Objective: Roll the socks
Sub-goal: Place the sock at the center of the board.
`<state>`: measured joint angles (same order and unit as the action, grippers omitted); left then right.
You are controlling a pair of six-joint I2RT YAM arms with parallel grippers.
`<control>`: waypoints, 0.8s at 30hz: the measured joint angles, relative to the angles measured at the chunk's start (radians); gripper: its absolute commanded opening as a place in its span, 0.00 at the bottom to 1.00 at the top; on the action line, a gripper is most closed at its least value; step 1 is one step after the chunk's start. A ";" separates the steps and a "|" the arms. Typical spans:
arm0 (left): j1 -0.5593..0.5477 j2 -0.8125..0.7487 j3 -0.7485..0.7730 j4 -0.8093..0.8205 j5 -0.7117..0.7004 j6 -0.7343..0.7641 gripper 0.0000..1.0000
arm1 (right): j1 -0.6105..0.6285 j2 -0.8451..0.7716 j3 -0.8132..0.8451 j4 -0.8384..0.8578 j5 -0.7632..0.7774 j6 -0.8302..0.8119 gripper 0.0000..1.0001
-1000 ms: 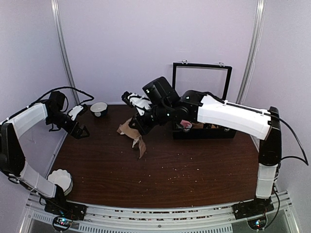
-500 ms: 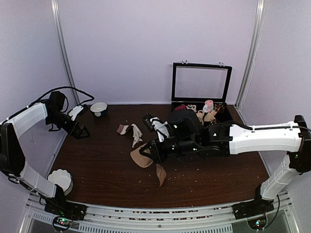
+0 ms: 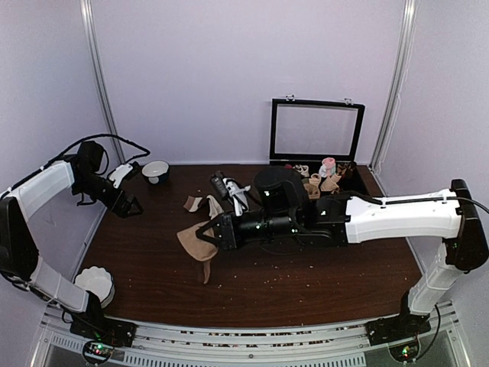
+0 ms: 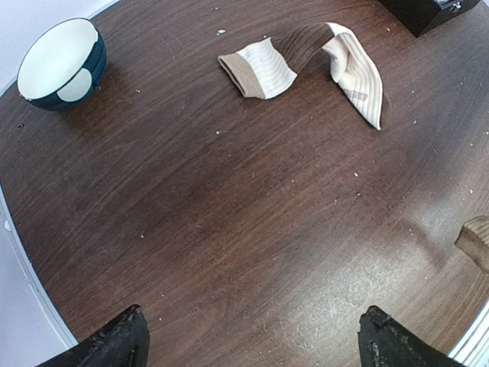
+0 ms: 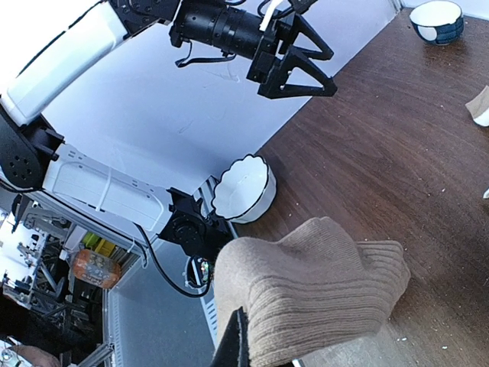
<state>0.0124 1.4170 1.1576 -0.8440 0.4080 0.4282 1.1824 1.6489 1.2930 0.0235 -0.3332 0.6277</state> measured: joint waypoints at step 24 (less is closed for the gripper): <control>-0.031 -0.005 0.000 -0.023 0.000 0.008 0.98 | -0.366 0.105 -0.444 0.486 -0.028 0.505 0.52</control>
<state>-0.0181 1.4124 1.1576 -0.8665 0.4076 0.4358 0.8162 1.7538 0.8486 0.5098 -0.3614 1.1328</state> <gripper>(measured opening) 0.978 0.438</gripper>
